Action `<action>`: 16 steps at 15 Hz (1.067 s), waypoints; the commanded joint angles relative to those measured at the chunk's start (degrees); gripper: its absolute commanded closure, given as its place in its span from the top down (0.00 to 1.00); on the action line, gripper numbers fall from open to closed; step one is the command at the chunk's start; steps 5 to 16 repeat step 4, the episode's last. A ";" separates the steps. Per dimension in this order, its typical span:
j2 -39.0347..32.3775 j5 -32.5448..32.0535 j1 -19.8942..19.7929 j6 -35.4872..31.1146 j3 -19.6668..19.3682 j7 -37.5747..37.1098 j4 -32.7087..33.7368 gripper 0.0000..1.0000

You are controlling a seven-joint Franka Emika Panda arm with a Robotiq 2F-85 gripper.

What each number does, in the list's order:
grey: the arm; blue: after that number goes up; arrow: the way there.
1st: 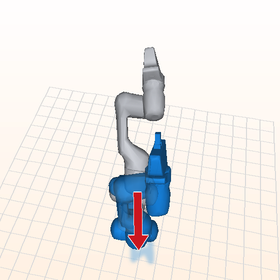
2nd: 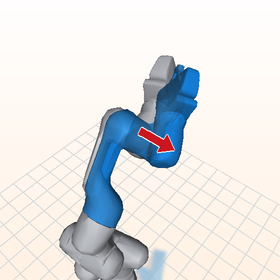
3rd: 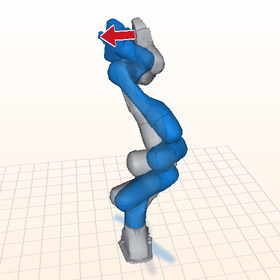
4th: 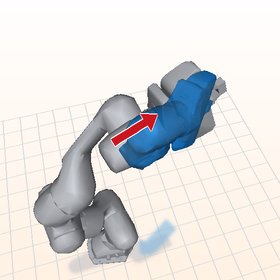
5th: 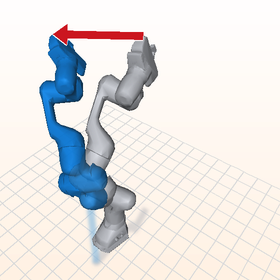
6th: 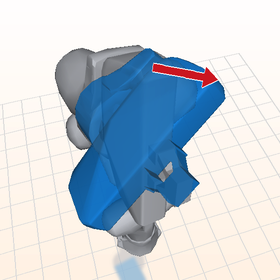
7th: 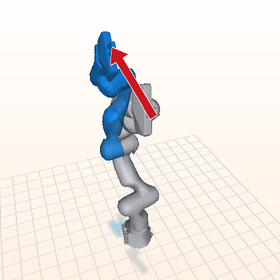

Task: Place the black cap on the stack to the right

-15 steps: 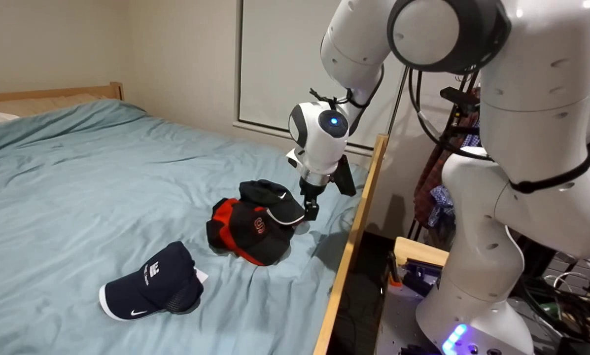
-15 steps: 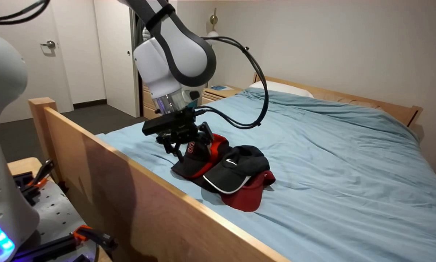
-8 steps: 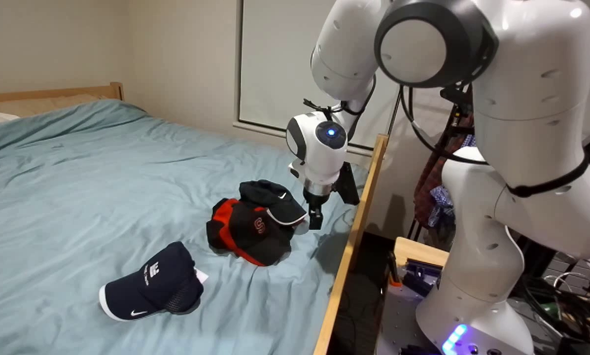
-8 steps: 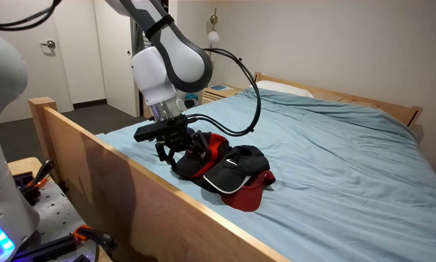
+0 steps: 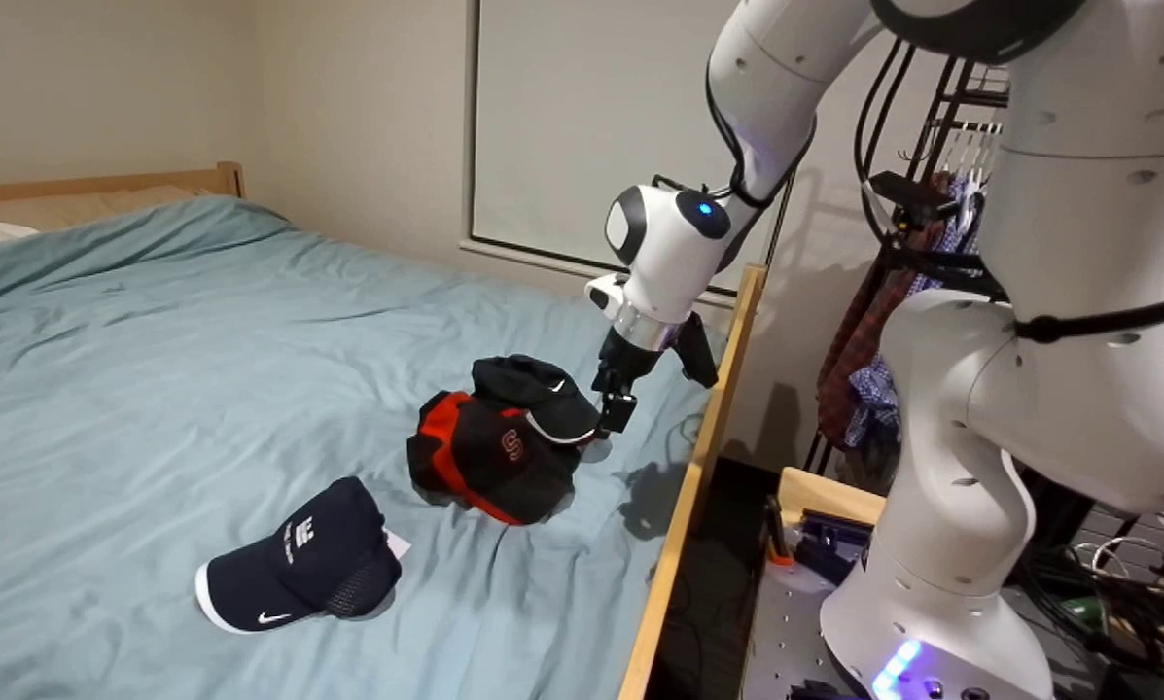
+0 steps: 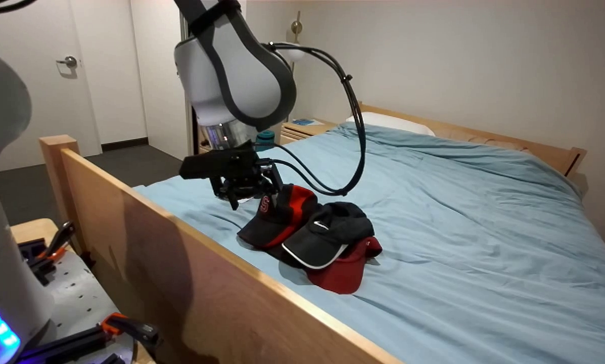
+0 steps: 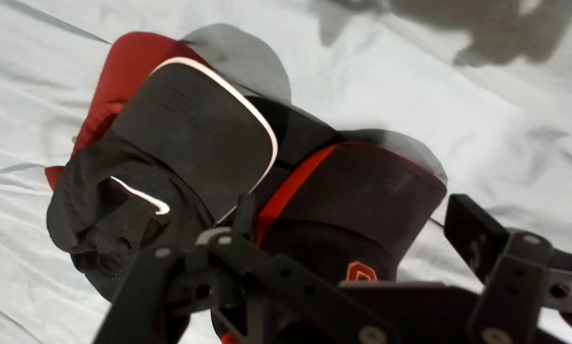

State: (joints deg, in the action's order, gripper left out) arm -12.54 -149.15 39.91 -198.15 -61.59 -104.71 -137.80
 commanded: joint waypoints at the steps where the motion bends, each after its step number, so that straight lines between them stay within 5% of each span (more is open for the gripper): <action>1: 12.77 0.03 -6.12 -0.01 5.65 3.97 -5.38 1.00; 2: 15.17 0.21 -6.34 -0.01 7.08 3.83 -6.85 1.00; 3: 8.56 0.03 -4.12 -0.02 4.34 1.37 -3.47 1.00; 16: 11.01 0.03 -4.58 0.01 5.46 1.39 -4.69 1.00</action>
